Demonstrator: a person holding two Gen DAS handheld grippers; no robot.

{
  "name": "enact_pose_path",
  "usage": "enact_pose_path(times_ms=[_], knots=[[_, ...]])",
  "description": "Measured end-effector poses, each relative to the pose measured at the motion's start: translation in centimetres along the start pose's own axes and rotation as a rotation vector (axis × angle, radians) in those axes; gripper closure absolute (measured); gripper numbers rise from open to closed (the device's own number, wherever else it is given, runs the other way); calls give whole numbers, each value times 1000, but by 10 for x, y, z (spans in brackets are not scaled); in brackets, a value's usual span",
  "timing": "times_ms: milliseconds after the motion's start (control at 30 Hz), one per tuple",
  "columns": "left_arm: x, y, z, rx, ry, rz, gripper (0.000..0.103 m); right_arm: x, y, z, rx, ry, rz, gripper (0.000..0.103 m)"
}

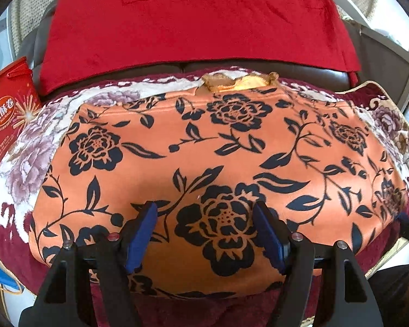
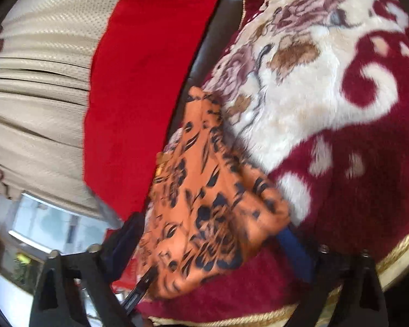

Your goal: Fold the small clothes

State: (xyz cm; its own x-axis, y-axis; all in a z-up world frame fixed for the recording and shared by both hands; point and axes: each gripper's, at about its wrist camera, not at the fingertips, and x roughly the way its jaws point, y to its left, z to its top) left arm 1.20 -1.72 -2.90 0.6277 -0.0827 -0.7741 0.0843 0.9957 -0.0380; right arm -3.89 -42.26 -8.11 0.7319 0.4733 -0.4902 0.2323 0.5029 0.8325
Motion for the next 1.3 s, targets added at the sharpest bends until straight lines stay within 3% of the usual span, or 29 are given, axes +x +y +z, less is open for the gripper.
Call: enact_pose_path(times_ms=[33,67,200,233,267,300,467,500,533,567,633,767,900,967,1033,1133,1300], knots=[[0,1,0,-12,-1,-6,30,1,4,3,-15,-5,-38,46],[-1,4,0,-18,-1,-8,30,1,2,6,-18,-8,-58,55],[-5,7,3,-27,-27,-12,30,3,5,4,-63,-23,-83,57],[-3,6,2,-18,-30,-14,30,3,4,2,-58,-18,-72,47],[0,5,2,-9,-23,-5,30,3,3,-1,-50,-14,-60,27],[5,3,1,2,-5,13,30,3,3,-3,-39,-18,-30,22],[10,2,3,7,20,26,29,13,16,-3,-80,3,-48,17],[8,3,4,0,21,20,29,13,19,-3,-94,1,-55,19],[2,6,6,-10,11,10,29,12,23,-3,-117,-5,-62,29],[-2,9,7,-19,-6,4,29,11,26,-3,-140,-10,-87,48],[-6,12,6,-30,-25,9,28,14,26,-2,-150,-2,-137,59],[16,10,1,-4,52,28,27,25,15,-3,-136,45,-161,62],[-2,14,6,-37,-3,-12,27,23,4,-3,-82,49,-87,53],[-2,12,8,-28,-5,-10,27,21,1,-3,-56,43,-35,36],[7,6,6,-1,25,-3,27,22,2,-3,-63,41,-12,27],[15,1,3,35,38,17,26,24,11,-6,-103,53,-27,23],[3,13,14,-29,35,-4,26,29,16,-6,-153,118,-36,23]])
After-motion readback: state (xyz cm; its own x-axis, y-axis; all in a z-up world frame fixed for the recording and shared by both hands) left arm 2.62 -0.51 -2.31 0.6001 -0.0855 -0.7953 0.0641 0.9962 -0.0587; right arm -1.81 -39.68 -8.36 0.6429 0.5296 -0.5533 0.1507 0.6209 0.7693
